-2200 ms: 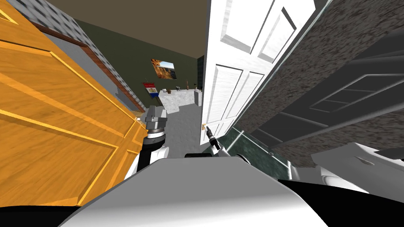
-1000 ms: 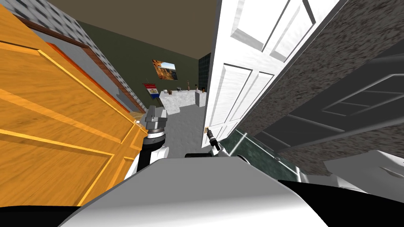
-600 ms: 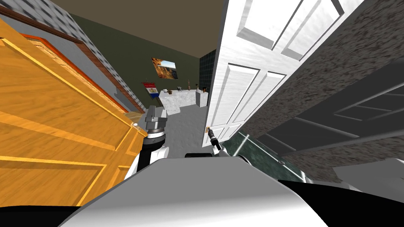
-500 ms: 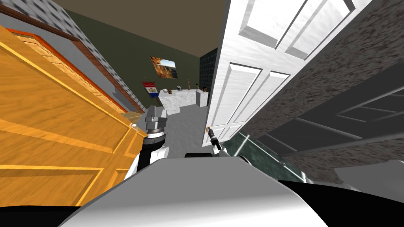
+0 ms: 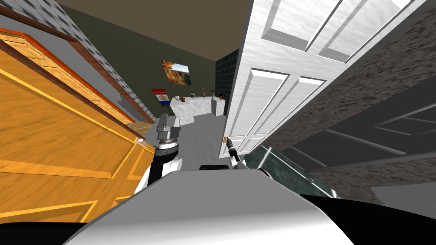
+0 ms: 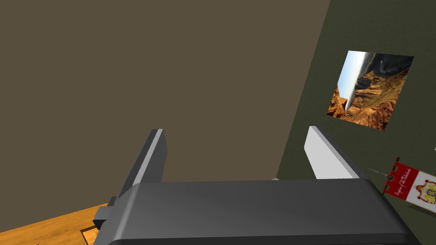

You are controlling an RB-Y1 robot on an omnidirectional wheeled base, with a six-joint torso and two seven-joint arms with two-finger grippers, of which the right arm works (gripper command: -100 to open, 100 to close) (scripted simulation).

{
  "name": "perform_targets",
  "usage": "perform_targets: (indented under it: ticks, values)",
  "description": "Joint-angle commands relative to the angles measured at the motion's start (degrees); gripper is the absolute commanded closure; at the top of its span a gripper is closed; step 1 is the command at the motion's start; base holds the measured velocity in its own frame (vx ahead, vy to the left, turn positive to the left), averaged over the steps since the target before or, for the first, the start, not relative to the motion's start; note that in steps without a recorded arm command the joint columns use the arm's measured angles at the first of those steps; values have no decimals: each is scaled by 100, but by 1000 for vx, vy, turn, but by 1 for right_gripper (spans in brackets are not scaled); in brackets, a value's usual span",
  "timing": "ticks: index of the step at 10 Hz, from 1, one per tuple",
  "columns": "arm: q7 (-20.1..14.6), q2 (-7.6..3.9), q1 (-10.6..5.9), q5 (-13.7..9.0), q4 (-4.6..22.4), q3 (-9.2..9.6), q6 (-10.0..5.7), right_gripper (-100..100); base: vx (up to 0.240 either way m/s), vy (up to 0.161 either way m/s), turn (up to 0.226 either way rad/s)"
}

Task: Push the door open

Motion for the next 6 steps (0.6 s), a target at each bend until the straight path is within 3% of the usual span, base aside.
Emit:
perform_targets:
  ticks: [1,3,5,6]
  values:
    - [32,-72,-67,-46,84,-166,-83,100,103,42,1]
    - [32,-72,-67,-46,245,-166,-83,100,42,21,-6]
    - [32,-72,-67,-46,84,-166,-83,100,-10,-3,-4]
    - [63,-79,-63,-58,85,-282,-78,100,61,33,-28]
